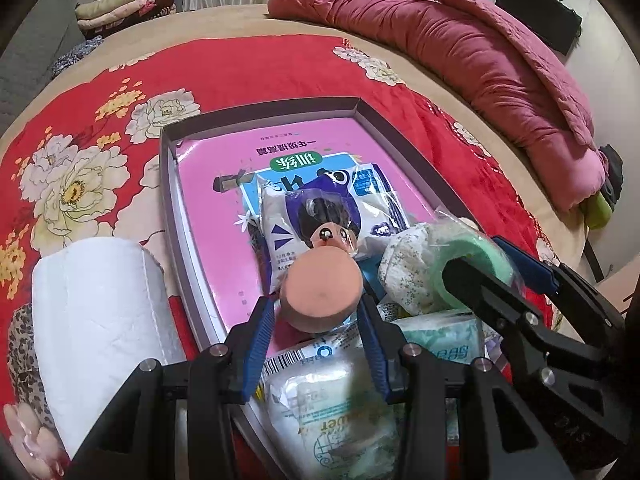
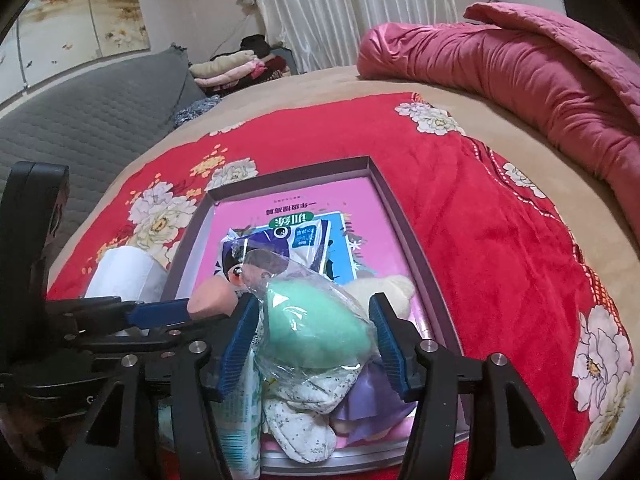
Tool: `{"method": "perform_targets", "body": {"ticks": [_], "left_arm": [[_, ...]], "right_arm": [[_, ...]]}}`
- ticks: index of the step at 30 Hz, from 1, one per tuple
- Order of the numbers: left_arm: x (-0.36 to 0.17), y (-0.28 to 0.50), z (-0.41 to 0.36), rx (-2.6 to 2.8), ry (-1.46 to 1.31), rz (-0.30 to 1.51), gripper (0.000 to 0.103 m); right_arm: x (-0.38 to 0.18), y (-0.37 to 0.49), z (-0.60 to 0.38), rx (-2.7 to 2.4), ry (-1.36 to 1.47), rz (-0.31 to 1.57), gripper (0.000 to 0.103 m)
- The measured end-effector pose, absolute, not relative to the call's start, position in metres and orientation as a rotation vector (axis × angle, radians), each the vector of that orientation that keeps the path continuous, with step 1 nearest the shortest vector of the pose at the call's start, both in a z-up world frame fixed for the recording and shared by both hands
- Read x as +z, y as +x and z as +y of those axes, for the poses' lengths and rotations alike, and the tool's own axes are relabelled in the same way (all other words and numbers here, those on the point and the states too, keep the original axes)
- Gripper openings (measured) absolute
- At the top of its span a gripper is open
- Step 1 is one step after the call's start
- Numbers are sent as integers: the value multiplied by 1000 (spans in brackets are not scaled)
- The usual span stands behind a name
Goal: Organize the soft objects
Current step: 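Lower the pink sponge into the tray and open left tool while right tool releases the green egg sponge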
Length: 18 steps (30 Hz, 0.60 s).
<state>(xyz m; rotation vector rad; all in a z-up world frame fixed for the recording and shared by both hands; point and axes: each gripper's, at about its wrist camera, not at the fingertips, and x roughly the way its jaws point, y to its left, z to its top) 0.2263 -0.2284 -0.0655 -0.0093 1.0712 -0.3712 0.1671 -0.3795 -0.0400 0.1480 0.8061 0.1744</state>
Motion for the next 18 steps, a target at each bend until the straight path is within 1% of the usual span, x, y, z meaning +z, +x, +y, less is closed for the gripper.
{"method": "perform_targets", "body": {"ticks": [5,18], "left_arm": [[-64,226,-228,-376,-15,1066,43],[-54,220,-231,-381,2,1044,43]], "right_arm": [[-36,163,-384,158,164,779,73],[-37,157,-417,4,262,786,75]]}}
